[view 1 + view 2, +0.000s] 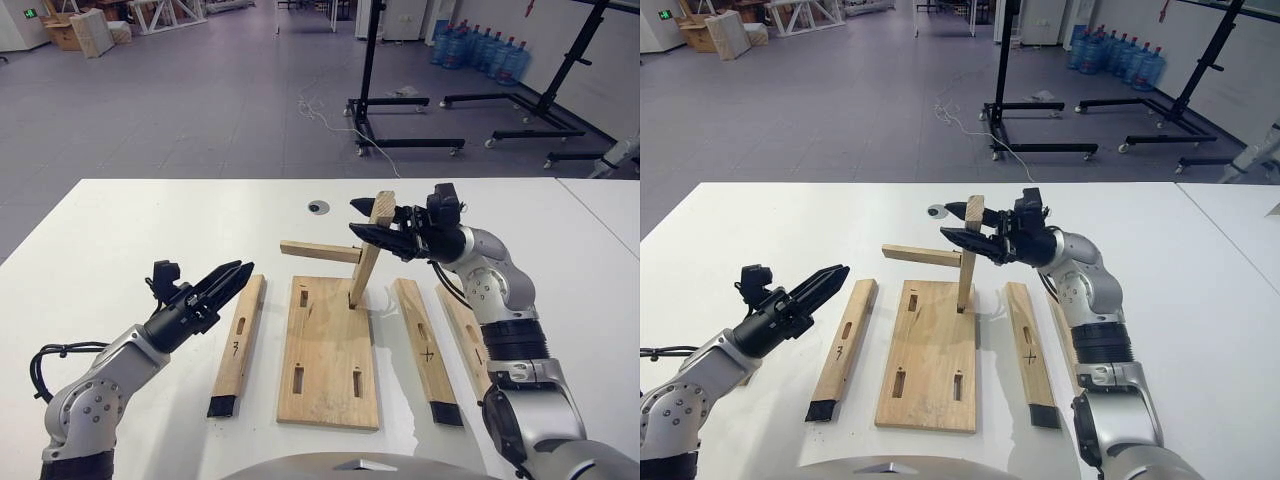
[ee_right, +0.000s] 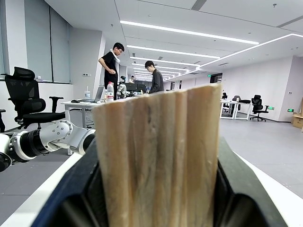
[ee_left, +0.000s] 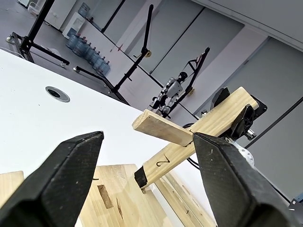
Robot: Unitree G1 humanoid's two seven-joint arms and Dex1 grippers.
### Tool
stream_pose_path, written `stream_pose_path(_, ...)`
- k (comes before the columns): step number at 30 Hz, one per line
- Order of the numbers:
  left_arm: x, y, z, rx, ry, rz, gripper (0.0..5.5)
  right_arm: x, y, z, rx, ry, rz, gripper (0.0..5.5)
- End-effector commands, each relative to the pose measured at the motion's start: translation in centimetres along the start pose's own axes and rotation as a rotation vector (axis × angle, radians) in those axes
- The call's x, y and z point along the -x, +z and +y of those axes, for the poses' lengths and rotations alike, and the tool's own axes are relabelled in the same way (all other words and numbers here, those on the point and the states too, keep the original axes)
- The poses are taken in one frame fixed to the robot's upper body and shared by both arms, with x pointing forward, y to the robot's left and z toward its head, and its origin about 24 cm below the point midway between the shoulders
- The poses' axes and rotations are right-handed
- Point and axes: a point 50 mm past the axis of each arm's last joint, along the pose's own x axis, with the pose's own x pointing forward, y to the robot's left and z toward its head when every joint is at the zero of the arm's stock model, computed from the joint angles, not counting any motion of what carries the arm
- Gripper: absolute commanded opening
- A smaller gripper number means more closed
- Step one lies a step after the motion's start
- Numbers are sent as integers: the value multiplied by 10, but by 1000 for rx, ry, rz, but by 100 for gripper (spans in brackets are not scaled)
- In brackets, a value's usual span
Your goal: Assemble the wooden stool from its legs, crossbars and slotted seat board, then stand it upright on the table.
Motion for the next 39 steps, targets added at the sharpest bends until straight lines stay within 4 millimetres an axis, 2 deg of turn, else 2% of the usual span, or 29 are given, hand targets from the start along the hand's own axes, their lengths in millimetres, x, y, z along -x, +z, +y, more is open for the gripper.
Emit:
stream_pose_path(1,3,1,3,-3,20,-6,344,3,-6,5,-27,-2,8,206)
stream_pose_path(7,2,1,5,-16,37,-12,344,14,-20,5,-124,-33,32,206)
stream_pose_path(12,3,-2,7,-18,53,-13,344,22,-30,-3,-170,-64,95,206)
stream_pose_path(21,0,-7,9,-13,55,-23,344,25,-30,-12,-239,-58,190,206)
stream_pose_path(23,-1,-9,10,-11,57,-26,344,24,-25,-16,-273,-78,170,206)
stream_pose_path(24,-1,-10,10,-10,58,-26,344,24,-20,-18,-285,-84,153,242)
stream_pose_path(33,0,-13,12,-4,72,-40,344,32,24,-24,-216,-217,-25,393)
stream_pose_path(36,1,-14,12,-4,87,-55,344,40,41,-26,-171,-298,-100,393)
stream_pose_path(39,5,-14,14,-49,156,-77,344,46,66,-29,-110,-425,-228,393)
